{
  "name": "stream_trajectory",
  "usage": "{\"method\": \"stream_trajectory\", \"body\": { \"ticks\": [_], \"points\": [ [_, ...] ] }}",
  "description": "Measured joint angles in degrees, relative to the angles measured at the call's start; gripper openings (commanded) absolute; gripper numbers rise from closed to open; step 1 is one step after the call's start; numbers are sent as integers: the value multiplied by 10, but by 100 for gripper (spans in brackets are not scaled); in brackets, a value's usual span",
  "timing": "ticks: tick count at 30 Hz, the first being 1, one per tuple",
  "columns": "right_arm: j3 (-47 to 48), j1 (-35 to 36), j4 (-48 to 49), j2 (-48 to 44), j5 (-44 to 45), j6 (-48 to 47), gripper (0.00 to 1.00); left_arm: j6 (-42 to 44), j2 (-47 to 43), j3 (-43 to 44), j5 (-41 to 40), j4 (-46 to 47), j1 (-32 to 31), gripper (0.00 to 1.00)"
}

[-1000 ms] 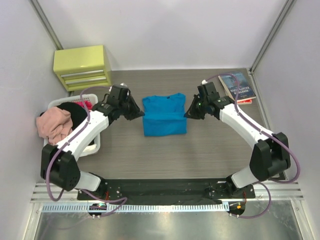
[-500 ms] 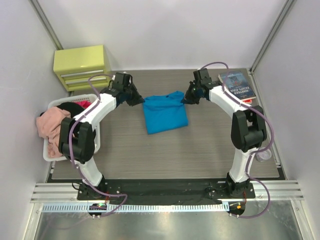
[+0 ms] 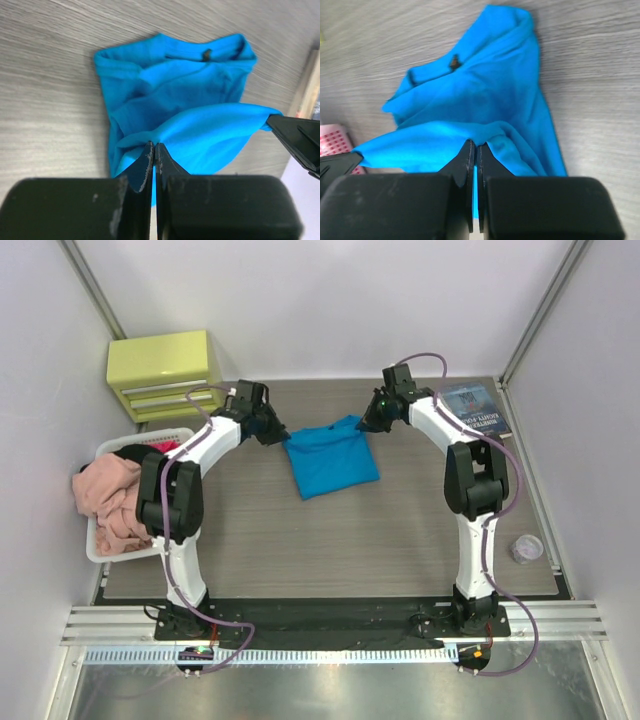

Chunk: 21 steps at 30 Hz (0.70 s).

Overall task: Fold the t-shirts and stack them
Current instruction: Fold the long partially folded tshirt into a neat square

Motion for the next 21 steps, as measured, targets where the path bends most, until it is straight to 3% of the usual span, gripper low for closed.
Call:
{"method": "stream_trajectory", "body": {
  "ticks": [11,21],
  "points": [
    [104,-6,-12,109,-10,-10,1,-2,80,52,5,9,17,0],
    [132,-21,-11,114,-23,-10,2,-2,103,97,10,10,19,0]
  ]
}}
